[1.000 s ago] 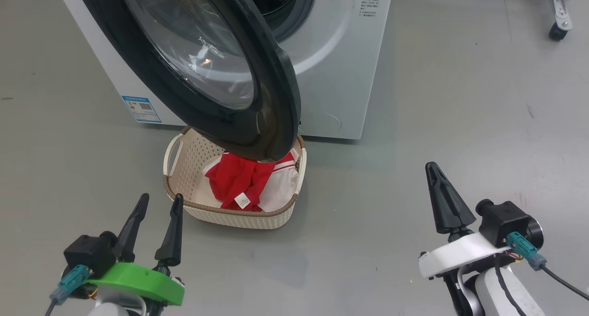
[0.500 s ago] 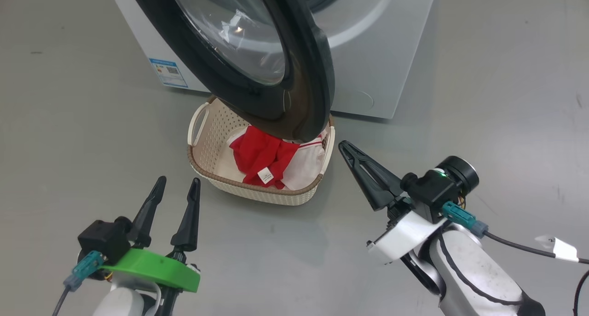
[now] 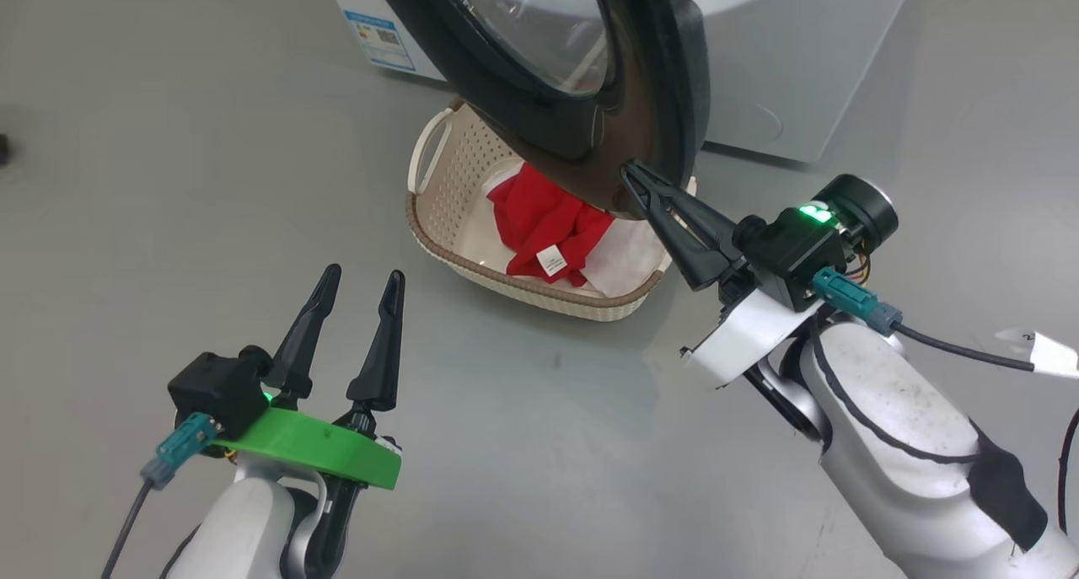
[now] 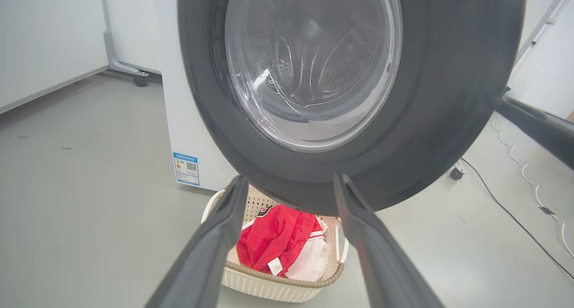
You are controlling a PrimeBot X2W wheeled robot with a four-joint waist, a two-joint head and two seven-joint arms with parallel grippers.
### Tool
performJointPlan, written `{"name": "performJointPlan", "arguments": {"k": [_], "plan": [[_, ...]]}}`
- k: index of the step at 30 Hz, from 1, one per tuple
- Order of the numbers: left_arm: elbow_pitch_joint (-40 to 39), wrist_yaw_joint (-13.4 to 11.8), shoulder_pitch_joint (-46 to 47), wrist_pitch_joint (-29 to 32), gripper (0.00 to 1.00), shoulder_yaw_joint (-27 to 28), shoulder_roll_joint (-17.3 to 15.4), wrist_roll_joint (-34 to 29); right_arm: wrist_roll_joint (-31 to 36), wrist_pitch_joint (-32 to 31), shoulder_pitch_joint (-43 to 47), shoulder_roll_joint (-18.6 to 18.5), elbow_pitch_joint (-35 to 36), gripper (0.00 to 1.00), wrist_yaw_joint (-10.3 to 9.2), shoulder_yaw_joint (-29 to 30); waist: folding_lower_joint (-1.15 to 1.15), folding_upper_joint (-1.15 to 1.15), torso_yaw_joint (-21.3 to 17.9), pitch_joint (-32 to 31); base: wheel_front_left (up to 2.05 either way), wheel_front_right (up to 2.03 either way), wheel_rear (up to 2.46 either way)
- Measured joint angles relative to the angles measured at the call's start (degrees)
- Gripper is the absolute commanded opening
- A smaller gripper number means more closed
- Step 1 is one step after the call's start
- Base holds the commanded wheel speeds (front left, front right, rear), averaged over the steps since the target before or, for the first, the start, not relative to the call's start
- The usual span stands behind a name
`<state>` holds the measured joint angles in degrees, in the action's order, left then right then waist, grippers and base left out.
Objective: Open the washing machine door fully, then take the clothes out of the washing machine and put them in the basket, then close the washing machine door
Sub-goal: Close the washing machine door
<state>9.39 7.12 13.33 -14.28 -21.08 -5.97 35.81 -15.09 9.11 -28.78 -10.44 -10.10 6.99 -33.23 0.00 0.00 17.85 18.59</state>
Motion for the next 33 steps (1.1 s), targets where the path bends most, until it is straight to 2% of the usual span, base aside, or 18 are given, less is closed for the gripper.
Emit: {"name": "performJointPlan", "arguments": {"k": [13, 33], "plan": [[0.2, 0.0, 2.1, 0.0, 1.00, 0.9, 0.9, 0.1, -3.0, -0.2, -5.8, -1.9, -4.1, 0.00, 0.01, 0.8, 0.00, 0.00, 3.7, 5.2, 0.00, 0.00, 0.00], [-0.6, 0.0, 5.7, -0.2, 1.00, -0.1, 1.5, 0.2, -3.5, 0.3, -15.5, -5.3, -7.2, 0.00, 0.49, 6.8, 0.00, 0.00, 3.3, 11.1, 0.00, 0.00, 0.00]]}}
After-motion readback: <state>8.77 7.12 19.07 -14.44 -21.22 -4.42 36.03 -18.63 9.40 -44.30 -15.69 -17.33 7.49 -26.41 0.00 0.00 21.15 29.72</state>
